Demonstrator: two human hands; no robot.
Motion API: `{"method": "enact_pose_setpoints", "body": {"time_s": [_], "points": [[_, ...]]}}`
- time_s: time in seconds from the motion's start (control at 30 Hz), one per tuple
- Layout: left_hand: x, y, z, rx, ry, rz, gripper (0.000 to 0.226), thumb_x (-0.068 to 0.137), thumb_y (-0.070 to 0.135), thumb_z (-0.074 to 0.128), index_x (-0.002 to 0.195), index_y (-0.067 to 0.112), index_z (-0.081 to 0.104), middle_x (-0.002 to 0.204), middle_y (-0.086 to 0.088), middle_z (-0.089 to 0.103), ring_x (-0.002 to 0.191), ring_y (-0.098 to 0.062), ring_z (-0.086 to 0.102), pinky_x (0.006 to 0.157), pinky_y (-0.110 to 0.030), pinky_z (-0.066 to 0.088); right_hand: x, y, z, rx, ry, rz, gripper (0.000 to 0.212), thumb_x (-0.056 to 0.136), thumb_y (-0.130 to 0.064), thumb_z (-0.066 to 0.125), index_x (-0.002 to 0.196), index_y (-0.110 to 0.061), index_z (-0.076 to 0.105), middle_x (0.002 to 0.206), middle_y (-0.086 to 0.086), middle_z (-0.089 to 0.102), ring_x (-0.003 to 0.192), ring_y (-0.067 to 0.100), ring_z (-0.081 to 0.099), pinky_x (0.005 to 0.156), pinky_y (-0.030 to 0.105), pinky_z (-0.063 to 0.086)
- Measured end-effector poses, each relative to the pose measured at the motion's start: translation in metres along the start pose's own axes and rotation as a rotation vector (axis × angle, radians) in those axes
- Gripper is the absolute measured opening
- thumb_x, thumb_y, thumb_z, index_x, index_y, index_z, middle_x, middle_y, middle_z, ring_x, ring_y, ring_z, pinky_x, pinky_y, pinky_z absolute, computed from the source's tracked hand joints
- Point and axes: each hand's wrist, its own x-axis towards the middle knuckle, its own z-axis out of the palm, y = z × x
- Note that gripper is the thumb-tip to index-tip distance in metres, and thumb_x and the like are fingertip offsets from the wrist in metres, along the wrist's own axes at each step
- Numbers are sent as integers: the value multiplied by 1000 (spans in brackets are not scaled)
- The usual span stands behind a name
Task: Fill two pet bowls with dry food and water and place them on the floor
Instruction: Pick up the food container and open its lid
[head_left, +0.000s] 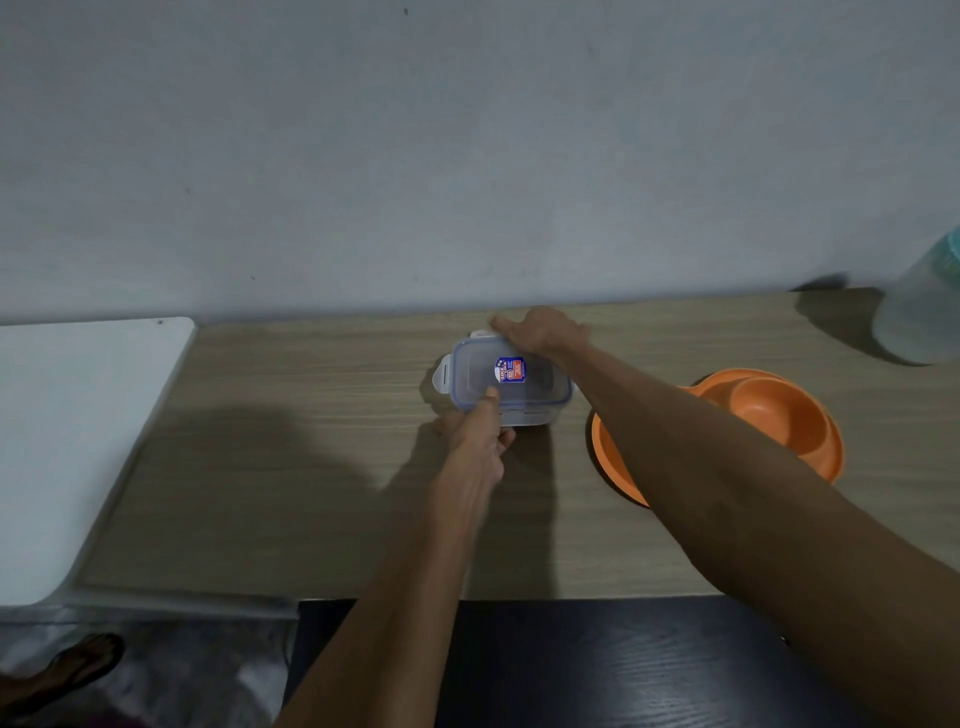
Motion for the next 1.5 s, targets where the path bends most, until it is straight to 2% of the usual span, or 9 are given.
{"method": "enact_pose_setpoints", "body": {"time_s": [0.13,0.3,0.37,0.5,0.6,0.73,0.97,1.3,1.5], "points": [[-4,5,-6,115,1,56,61,86,29,73,135,3,47,115,-14,61,65,-15,54,37,-16,46,-11,5,1,93,146,-51,75,81,-80,39,104,-13,62,115,11,65,116,34,55,104,52,29],[-9,35,-35,454,177,249,77,79,59,66,125,-1,56,126,-17,61,111,-35,63,91,-44,55,-38,27,-13,318,211,-12,69,89,-63,49,119,-1,54,122,21,59,113,40,56,86,40,45],[-8,51,-42,540,204,239,74,72,71,58,107,6,67,112,-17,68,98,-34,68,84,-39,57,-52,38,-14,335,166,25,58,93,-48,53,118,5,56,119,22,62,109,39,60,78,35,44],[1,66,-37,416,103,194,44,84,25,69,114,-6,66,83,-14,64,68,-19,54,59,-27,40,-66,52,-6,397,103,88,41,94,-35,57,106,4,64,110,24,68,100,39,66,89,49,56],[7,68,-35,385,86,175,34,82,18,73,106,-5,67,69,-9,53,48,-16,38,46,-23,29,-65,56,-3,454,110,148,37,91,-29,62,107,4,64,107,22,68,96,38,67,86,50,58],[17,69,-38,396,19,181,20,88,15,68,73,10,54,69,-7,52,54,-18,41,45,-23,29,-68,56,-2,469,213,159,28,88,-24,64,100,0,68,99,18,69,92,34,67,78,42,57],[13,70,-35,355,23,379,33,84,0,62,61,16,43,64,-10,46,50,-16,32,34,-13,20,-76,52,-3,673,379,161,10,78,-7,58,85,-13,64,97,13,68,88,31,66,74,40,56],[-51,49,-76,313,-6,437,26,78,10,67,62,17,47,59,-6,52,64,-21,46,60,-30,38,-147,62,-2,830,398,25,6,72,-5,55,70,-10,59,69,7,60,64,23,55,51,30,42],[-83,7,-109,392,32,406,25,81,9,68,71,17,47,69,-7,58,61,-21,51,56,-28,42,-180,85,22,838,252,48,9,73,-13,62,68,-12,54,61,7,57,59,23,52,53,32,42]]}}
